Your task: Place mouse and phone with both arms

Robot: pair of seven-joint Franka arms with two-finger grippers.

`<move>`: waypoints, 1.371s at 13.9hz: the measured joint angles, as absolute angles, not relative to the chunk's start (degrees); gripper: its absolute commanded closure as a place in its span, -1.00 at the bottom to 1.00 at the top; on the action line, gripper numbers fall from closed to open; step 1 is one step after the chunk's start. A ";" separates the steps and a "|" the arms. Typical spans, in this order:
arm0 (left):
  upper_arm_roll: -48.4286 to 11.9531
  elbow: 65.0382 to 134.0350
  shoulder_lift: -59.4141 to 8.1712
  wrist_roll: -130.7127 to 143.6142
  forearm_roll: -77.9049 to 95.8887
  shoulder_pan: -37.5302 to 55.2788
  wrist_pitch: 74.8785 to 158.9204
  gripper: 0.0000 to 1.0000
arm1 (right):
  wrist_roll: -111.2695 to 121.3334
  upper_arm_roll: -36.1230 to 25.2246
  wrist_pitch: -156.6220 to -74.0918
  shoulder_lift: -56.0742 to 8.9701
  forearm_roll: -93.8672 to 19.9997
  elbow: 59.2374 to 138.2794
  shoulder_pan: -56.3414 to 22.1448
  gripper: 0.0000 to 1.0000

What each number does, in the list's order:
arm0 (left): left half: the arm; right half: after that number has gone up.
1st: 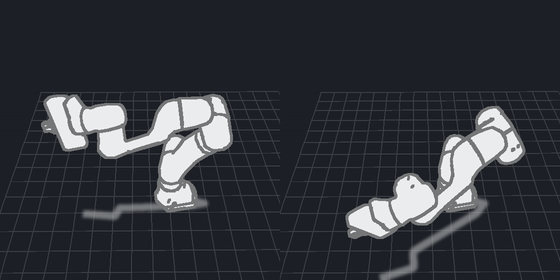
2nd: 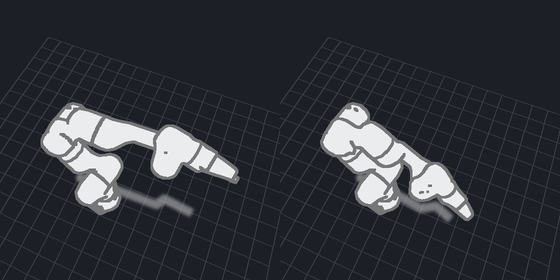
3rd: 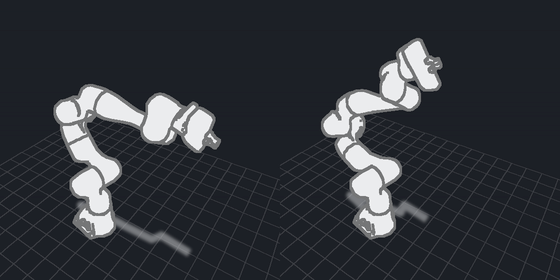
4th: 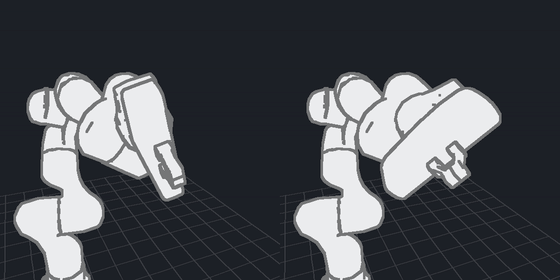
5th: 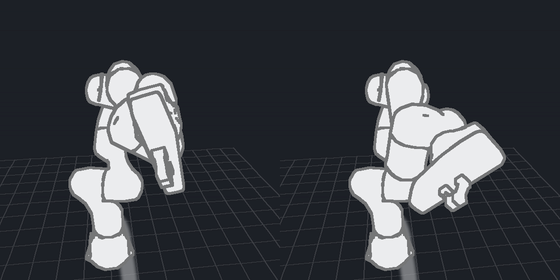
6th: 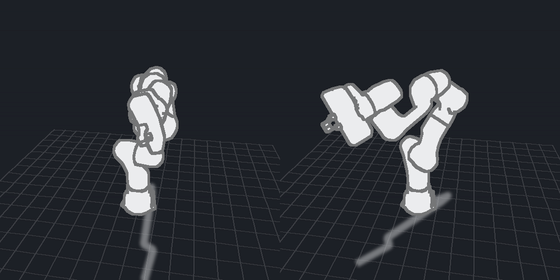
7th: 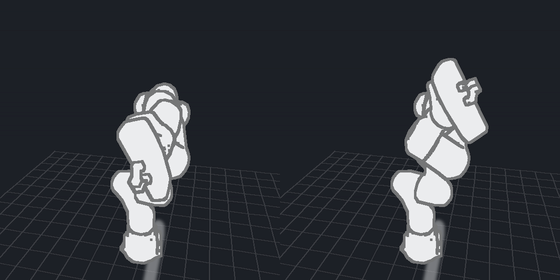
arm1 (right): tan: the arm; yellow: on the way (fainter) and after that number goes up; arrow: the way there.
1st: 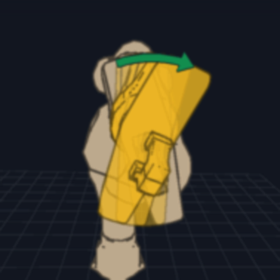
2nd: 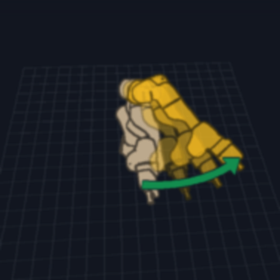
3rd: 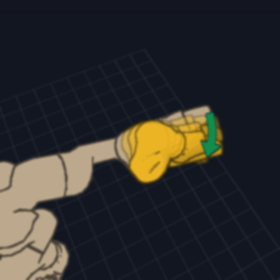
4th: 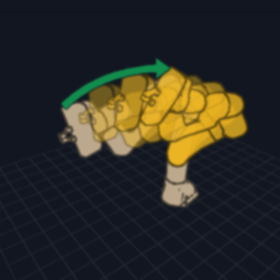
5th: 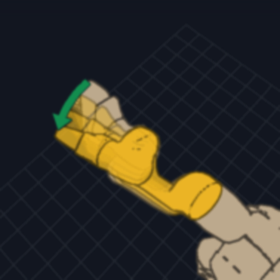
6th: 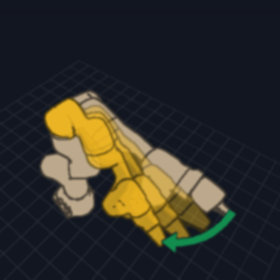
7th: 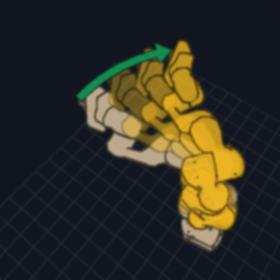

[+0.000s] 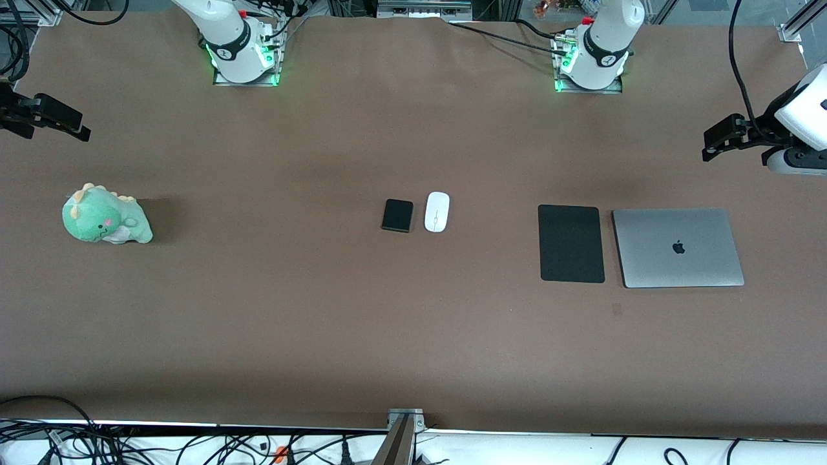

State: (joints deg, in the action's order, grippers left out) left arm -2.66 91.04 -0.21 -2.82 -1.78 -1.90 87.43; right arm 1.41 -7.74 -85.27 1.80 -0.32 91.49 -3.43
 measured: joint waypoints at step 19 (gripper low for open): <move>-2.77 91.09 -0.96 -2.83 -1.77 -1.82 85.68 -1.00 | 1.60 -7.65 -82.11 -0.99 -0.32 91.50 -5.45 -1.00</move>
